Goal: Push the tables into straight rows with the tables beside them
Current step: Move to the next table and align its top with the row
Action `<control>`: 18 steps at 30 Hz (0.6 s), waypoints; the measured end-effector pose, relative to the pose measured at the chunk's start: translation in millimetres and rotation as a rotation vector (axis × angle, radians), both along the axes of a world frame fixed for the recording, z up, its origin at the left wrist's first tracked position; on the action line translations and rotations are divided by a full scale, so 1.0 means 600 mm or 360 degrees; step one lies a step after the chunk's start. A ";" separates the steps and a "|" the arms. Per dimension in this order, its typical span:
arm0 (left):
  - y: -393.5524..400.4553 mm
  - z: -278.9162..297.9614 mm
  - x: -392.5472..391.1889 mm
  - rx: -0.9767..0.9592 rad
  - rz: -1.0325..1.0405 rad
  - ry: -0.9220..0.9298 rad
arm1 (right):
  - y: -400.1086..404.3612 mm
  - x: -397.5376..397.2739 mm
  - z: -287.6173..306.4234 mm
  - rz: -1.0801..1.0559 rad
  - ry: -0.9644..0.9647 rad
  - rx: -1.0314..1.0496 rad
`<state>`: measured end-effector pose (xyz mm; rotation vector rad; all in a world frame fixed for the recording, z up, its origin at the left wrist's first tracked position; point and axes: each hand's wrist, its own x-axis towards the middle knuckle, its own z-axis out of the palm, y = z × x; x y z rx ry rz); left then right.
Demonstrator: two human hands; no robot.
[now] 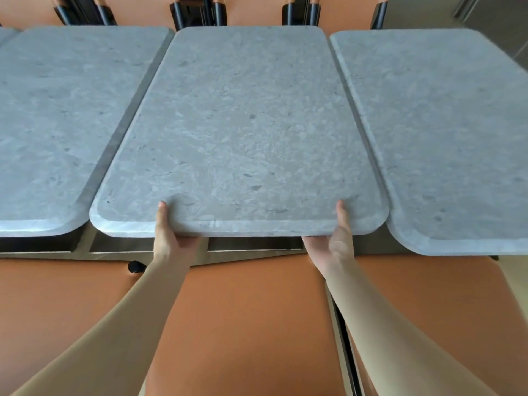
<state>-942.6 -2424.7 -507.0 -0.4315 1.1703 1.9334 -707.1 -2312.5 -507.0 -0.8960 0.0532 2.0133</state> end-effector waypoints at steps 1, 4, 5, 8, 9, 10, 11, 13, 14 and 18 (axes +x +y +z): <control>-0.001 -0.001 0.001 -0.0011 -0.0020 -0.0014 | 0.000 0.003 -0.001 0.0022 0.0019 -0.0005; -0.004 -0.007 -0.008 -0.0035 -0.0111 -0.0049 | 0.003 0.015 -0.005 0.0084 0.0000 0.0006; -0.005 -0.009 -0.014 -0.0036 -0.0143 -0.0065 | 0.004 0.016 -0.006 0.0106 -0.0009 0.0003; -0.008 -0.015 -0.026 -0.0018 -0.0168 -0.0098 | 0.002 0.018 -0.005 0.0120 -0.0036 -0.0014; -0.009 -0.018 -0.028 -0.0005 -0.0176 -0.0086 | 0.000 0.018 -0.004 0.0127 -0.0047 -0.0006; -0.010 -0.019 -0.028 0.0007 -0.0188 -0.0072 | -0.001 0.017 -0.002 0.0134 -0.0061 0.0010; -0.011 -0.020 -0.027 0.0024 -0.0193 -0.0058 | -0.002 0.017 -0.001 0.0134 -0.0082 0.0027; -0.013 -0.020 -0.025 0.0080 -0.0200 -0.0047 | -0.002 0.016 -0.002 0.0130 -0.0119 0.0048; -0.013 -0.017 -0.023 0.0101 -0.0216 -0.0047 | -0.001 0.016 -0.002 0.0134 -0.0125 0.0054; -0.015 -0.009 -0.020 0.0098 -0.0235 -0.0036 | -0.002 0.019 0.004 0.0127 -0.0145 0.0066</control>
